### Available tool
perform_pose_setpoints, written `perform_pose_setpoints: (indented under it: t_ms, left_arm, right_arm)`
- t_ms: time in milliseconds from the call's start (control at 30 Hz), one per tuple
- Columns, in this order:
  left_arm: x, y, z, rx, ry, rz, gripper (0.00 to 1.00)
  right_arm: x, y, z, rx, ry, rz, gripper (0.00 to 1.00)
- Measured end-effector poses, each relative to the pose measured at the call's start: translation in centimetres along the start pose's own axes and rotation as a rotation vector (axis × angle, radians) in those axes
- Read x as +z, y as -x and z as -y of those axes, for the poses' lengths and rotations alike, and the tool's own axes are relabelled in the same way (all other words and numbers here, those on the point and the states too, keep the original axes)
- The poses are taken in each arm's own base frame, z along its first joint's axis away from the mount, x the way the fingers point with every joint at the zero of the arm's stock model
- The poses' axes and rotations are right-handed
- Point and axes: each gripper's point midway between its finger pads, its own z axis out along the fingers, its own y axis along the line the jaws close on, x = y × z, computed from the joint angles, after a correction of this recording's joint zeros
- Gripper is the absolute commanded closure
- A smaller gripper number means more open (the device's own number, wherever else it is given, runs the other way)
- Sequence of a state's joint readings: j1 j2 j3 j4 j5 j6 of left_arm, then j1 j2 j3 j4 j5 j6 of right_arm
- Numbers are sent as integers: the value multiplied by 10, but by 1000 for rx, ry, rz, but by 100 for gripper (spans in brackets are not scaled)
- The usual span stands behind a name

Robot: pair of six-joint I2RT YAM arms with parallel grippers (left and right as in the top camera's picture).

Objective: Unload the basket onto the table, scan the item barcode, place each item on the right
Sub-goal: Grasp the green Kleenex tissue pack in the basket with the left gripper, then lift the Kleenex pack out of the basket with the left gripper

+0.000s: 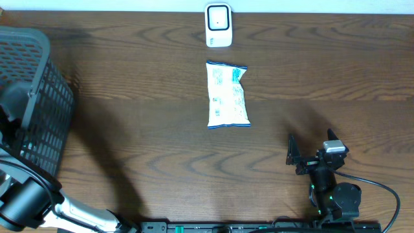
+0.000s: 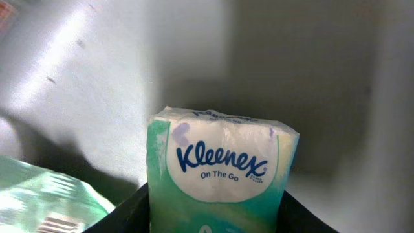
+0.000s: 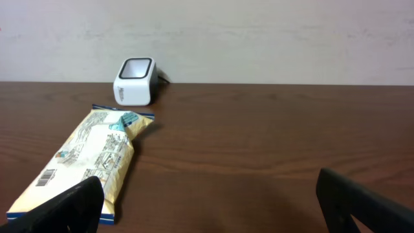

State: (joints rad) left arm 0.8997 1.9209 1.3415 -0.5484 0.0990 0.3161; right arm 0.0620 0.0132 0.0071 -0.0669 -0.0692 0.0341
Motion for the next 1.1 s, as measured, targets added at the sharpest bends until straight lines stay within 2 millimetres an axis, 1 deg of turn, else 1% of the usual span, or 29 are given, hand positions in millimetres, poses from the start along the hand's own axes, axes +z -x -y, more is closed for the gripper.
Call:
perform_pose_setpoints:
  t_ms: [67, 100, 133, 167, 200, 267, 333, 400, 533, 633, 667, 733, 800, 833, 867, 967, 1000, 1033, 1100]
  left_arm:
    - [-10, 13, -3, -20, 14, 59, 52]
    - [-18, 23, -5, -35, 23, 101, 52]
    - [-29, 34, -7, -51, 33, 152, 52]
    - [-47, 48, -9, -70, 41, 222, 52]
    - [-60, 57, -10, -78, 44, 272, 53]
    - [-101, 80, -9, -91, 41, 407, 53]
    - [-151, 101, -6, -102, 28, 562, 52]
    - [-198, 116, -1, -112, 0, 699, 52]
    - [-288, 130, 22, -122, -125, 944, 53]
    - [-341, 133, 47, -129, -274, 1077, 53]
    - [-352, 134, 56, -130, -325, 1098, 52]
    - [-370, 135, 80, -124, -446, 1128, 52]
    - [-375, 133, 113, -107, -570, 1102, 52]
    - [-374, 131, 129, -97, -621, 1079, 52]
    - [-372, 129, 150, -80, -680, 1045, 52]
    - [-364, 120, 204, -27, -810, 953, 53]
    - [-360, 116, 223, -8, -849, 916, 53]
    - [-355, 108, 247, 19, -896, 866, 52]
    - [-346, 96, 282, 61, -956, 790, 53]
  right_arm:
    - [0, 0, 0, 0, 0, 0, 1]
    - [0, 0, 0, 0, 0, 0, 1]
    - [0, 0, 0, 0, 0, 0, 1]
    - [0, 0, 0, 0, 0, 0, 1]
    - [0, 0, 0, 0, 0, 0, 1]
    - [0, 0, 0, 0, 0, 0, 1]
    - [0, 0, 0, 0, -1, 0, 1]
    - [0, 0, 0, 0, -2, 0, 1]
    - [0, 0, 0, 0, -2, 0, 1]
    - [0, 0, 0, 0, -2, 0, 1]
    - [0, 0, 0, 0, -2, 0, 1]
    - [0, 0, 0, 0, -2, 0, 1]
    - [0, 0, 0, 0, -2, 0, 1]
    - [0, 0, 0, 0, -2, 0, 1]
    - [0, 0, 0, 0, -2, 0, 1]
    - [0, 0, 0, 0, -2, 0, 1]
    - [0, 0, 0, 0, -2, 0, 1]
    - [0, 0, 0, 0, -2, 0, 1]
    - [0, 0, 0, 0, -2, 0, 1]
